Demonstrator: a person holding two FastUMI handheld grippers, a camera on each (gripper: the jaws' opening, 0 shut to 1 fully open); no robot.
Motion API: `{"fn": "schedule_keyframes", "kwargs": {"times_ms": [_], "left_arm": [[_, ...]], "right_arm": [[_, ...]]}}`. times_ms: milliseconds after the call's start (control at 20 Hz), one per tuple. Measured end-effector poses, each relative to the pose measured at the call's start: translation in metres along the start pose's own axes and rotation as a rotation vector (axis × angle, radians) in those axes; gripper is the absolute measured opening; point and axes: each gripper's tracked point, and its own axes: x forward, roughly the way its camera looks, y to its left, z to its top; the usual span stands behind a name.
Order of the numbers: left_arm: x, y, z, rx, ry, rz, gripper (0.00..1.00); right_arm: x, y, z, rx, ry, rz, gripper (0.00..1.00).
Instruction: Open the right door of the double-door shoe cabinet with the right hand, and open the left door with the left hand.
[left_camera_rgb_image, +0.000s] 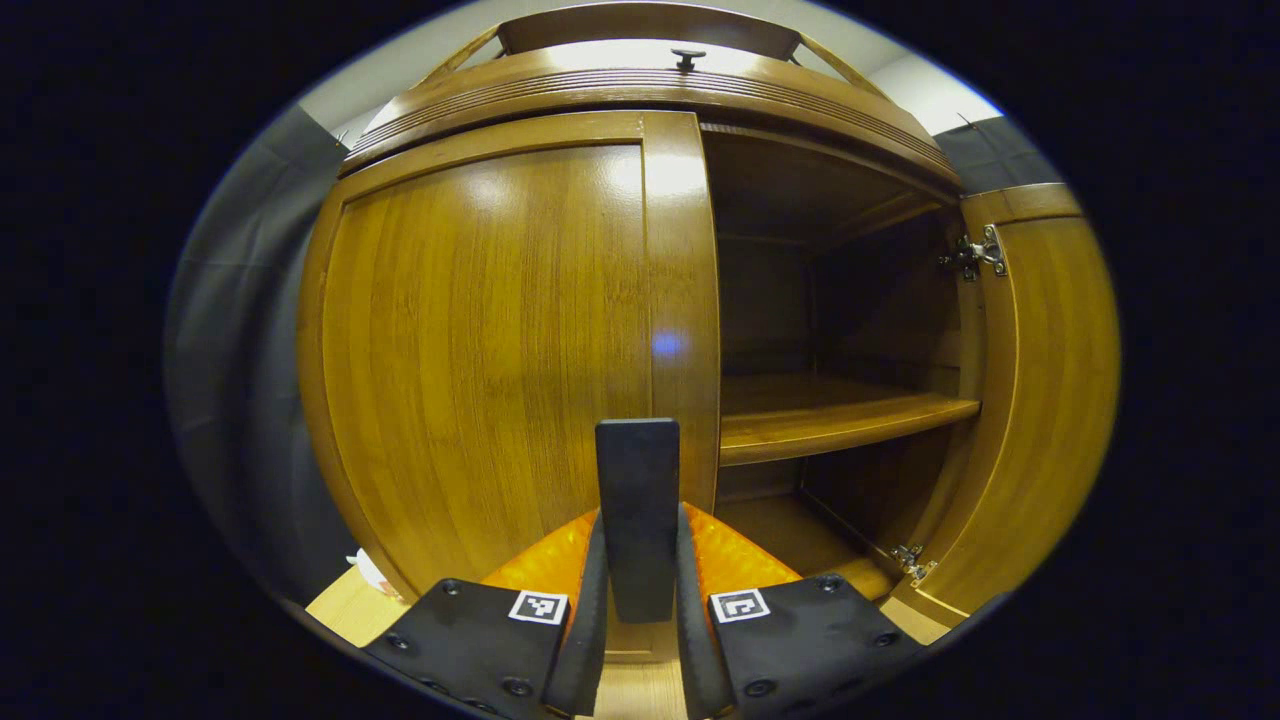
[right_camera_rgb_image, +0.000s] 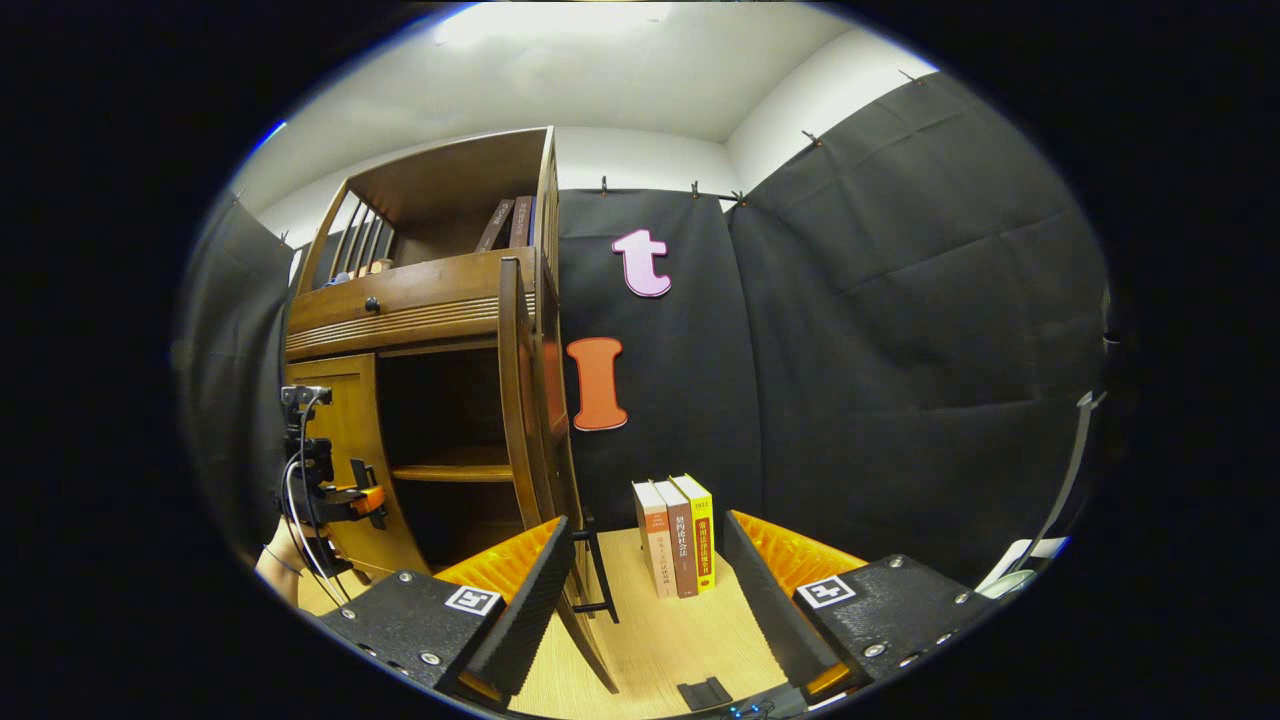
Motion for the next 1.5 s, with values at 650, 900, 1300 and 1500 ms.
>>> {"fn": "schedule_keyframes", "kwargs": {"times_ms": [650, 900, 1300, 1500], "left_arm": [[-0.070, 0.011, -0.004, -0.063, 0.005, -0.099, 0.25], [-0.109, 0.028, -0.005, -0.052, 0.011, -0.126, 0.25], [-0.160, 0.065, -0.009, -0.062, 0.012, -0.133, 0.25], [-0.183, 0.090, -0.008, -0.055, 0.012, -0.108, 0.24]], "right_arm": [[-0.007, 0.046, 0.010, -0.036, -0.006, 0.064, 0.99], [-0.011, 0.079, 0.018, -0.055, -0.020, 0.104, 0.98], [-0.020, 0.126, 0.025, -0.071, -0.024, 0.185, 0.92], [-0.027, 0.138, 0.028, -0.067, -0.032, 0.211, 0.92]]}}
